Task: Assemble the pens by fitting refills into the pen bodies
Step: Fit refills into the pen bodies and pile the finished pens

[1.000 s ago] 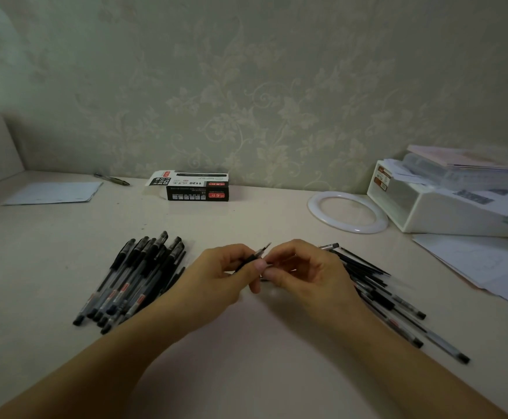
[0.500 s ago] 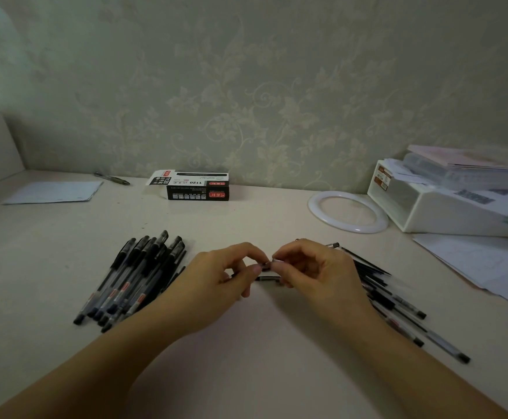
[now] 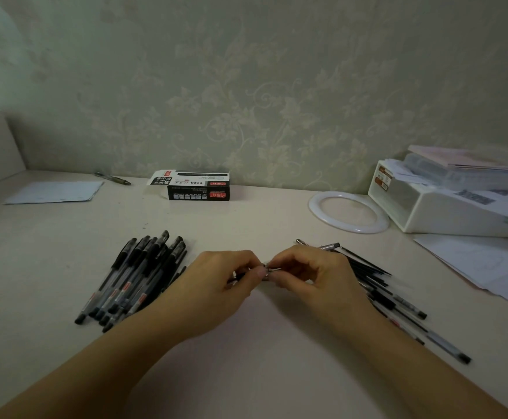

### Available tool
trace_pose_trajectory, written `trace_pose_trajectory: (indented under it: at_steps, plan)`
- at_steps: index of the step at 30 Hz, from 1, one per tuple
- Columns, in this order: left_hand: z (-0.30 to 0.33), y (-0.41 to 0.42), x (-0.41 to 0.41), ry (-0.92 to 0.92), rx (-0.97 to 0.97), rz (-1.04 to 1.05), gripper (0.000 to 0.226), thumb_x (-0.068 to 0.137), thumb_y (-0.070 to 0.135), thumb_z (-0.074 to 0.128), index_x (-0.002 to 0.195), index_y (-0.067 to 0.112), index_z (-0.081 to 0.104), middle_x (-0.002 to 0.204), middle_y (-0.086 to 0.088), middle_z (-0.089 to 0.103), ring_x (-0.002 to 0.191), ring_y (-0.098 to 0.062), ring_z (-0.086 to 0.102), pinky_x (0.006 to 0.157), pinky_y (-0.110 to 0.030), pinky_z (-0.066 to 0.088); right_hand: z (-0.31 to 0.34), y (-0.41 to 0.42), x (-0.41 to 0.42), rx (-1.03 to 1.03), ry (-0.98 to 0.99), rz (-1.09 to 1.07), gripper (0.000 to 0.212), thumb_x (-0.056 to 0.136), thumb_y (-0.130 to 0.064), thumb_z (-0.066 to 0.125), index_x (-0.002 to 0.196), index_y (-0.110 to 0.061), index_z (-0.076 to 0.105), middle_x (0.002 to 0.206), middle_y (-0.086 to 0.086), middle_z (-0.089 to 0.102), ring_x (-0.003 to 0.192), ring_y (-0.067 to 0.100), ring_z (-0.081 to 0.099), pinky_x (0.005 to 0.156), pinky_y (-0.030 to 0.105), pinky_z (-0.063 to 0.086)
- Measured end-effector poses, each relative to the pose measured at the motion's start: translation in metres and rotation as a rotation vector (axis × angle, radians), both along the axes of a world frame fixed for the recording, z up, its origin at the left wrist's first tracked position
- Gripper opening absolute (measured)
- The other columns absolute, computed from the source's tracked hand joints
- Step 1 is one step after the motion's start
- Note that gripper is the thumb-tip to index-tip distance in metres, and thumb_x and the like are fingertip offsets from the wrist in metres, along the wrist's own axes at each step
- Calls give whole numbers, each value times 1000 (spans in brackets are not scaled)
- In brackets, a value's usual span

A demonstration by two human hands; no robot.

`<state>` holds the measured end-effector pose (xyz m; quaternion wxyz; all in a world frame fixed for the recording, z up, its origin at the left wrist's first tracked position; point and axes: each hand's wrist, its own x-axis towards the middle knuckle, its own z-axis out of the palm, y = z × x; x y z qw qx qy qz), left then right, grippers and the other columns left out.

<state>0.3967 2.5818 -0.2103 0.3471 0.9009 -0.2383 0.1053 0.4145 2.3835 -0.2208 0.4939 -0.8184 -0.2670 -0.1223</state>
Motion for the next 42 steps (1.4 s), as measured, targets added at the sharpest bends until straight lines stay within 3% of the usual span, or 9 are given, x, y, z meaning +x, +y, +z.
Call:
trace_pose_trajectory:
  at_steps: [9,15,18,21,24,28,32,37,42]
  plan:
    - [2,-1,0,-85,119,-9,18,97,26,53,107,28,67,85,14,62,82,-4,53,75,-29,46,-1,-2,1,-61,0,-4,3,85,-19,74,88,-19,75,75,-10,70,68,8,66,63,12,47]
    - [4,-3,-1,-144,83,-38,15,94,27,58,106,28,68,90,14,64,82,-4,56,74,-28,48,-2,-2,1,-138,24,-14,28,97,-35,56,77,-19,68,67,-2,64,61,14,59,61,35,50]
    - [2,-4,-1,-151,68,-32,14,92,25,61,104,27,69,90,13,63,82,-4,58,72,-23,48,-2,-1,0,-167,35,-31,35,97,-42,51,74,-21,66,65,-6,63,60,8,56,60,26,46]
    - [2,-2,0,-160,41,-3,13,91,23,63,102,26,69,90,15,64,82,-2,59,71,-11,45,-1,0,0,-178,53,-29,17,93,-41,60,90,-26,68,78,-13,67,70,5,61,62,17,47]
    - [2,-2,0,-158,30,0,13,91,23,63,101,26,70,90,15,65,83,-2,59,73,-14,47,0,-1,-1,-137,79,9,9,93,-32,63,89,-24,65,74,-6,66,65,9,60,62,24,49]
    - [2,-4,-1,-149,14,-20,12,91,23,63,101,28,68,89,15,65,83,-3,59,74,-13,46,-1,-1,-2,-113,106,36,30,98,-36,54,76,-18,62,63,3,60,56,14,53,58,32,46]
    - [2,-5,-2,-144,10,-19,13,91,24,63,102,27,69,90,15,65,83,-3,58,73,-12,45,0,1,-3,-91,113,-5,41,93,-51,49,72,-19,63,62,1,63,55,12,56,58,31,48]
    - [2,-5,-2,-148,-8,-6,12,90,24,65,100,28,69,89,15,65,83,-2,58,72,-10,44,2,-1,-1,-80,92,-7,12,93,-34,62,87,-24,65,76,-6,67,66,14,62,66,33,54]
    - [1,-6,-3,-138,2,-30,13,89,23,66,101,25,70,89,12,66,81,-5,58,71,-17,46,0,-2,-2,-111,66,-12,34,98,-38,52,72,-17,61,59,-2,58,53,7,50,54,24,42]
